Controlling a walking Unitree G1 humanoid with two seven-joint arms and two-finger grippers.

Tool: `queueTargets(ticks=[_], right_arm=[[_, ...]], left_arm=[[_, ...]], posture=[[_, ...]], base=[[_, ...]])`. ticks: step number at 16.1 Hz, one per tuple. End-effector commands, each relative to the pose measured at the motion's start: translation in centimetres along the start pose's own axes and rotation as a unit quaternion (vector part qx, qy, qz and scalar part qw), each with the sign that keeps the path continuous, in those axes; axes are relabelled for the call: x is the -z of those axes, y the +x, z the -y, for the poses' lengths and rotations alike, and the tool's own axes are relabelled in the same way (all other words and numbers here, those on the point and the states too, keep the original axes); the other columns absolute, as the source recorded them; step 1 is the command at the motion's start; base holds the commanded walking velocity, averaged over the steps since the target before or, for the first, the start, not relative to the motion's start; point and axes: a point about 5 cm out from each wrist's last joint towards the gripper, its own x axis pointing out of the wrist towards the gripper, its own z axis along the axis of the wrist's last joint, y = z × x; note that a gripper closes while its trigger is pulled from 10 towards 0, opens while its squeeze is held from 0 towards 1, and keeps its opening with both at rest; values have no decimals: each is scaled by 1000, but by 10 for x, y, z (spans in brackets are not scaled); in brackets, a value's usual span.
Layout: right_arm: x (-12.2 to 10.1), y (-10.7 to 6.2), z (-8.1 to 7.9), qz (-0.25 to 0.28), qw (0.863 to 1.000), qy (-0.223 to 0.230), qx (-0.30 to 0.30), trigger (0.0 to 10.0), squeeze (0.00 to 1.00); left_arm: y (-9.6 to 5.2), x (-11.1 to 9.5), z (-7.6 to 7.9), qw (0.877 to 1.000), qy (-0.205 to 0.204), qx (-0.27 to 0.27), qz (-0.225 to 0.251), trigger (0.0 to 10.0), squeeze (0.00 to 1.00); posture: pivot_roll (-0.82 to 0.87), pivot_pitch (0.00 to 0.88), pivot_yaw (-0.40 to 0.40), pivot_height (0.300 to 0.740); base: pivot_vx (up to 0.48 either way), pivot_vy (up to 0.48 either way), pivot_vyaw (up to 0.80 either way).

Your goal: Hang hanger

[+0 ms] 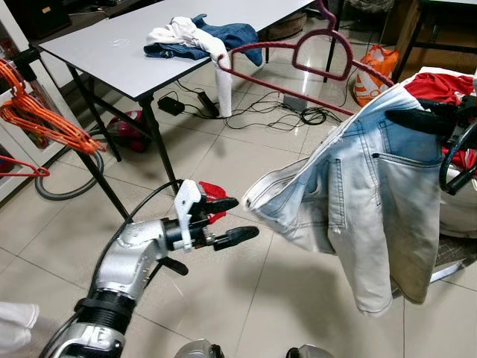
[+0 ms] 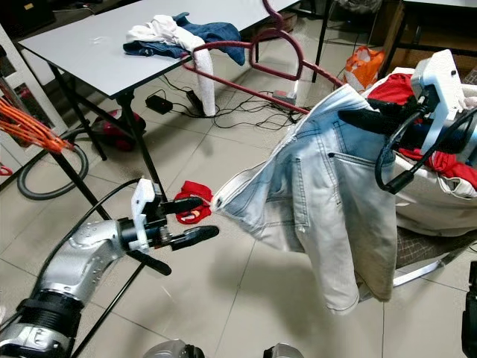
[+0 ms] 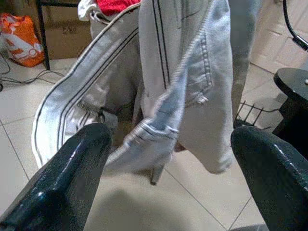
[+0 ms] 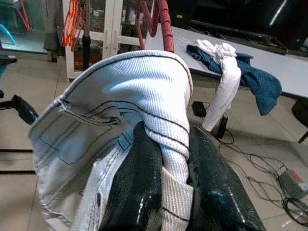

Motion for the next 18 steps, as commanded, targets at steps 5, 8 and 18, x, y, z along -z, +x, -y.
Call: queueTargets(ticks=[5,8,18], right_arm=[[-26,3,-8,49,998,-35,-11,0,0],[-35,4,-11,68,997,-35,-14,0,0],[-28,4,-17,79,997,-6,-3,0,0]], left_arm=[[14,10,5,1000,9,-3,-15,10000,0],[21,15,7,1000,10,1,-21,10000,0],[14,12,-36,967,-100,-219,85,0,0]], posture=[[-200,0,94,740],[-203,0,95,740],[-206,0,98,740]], base=[[0,0,0],[0,0,0],[0,0,0]])
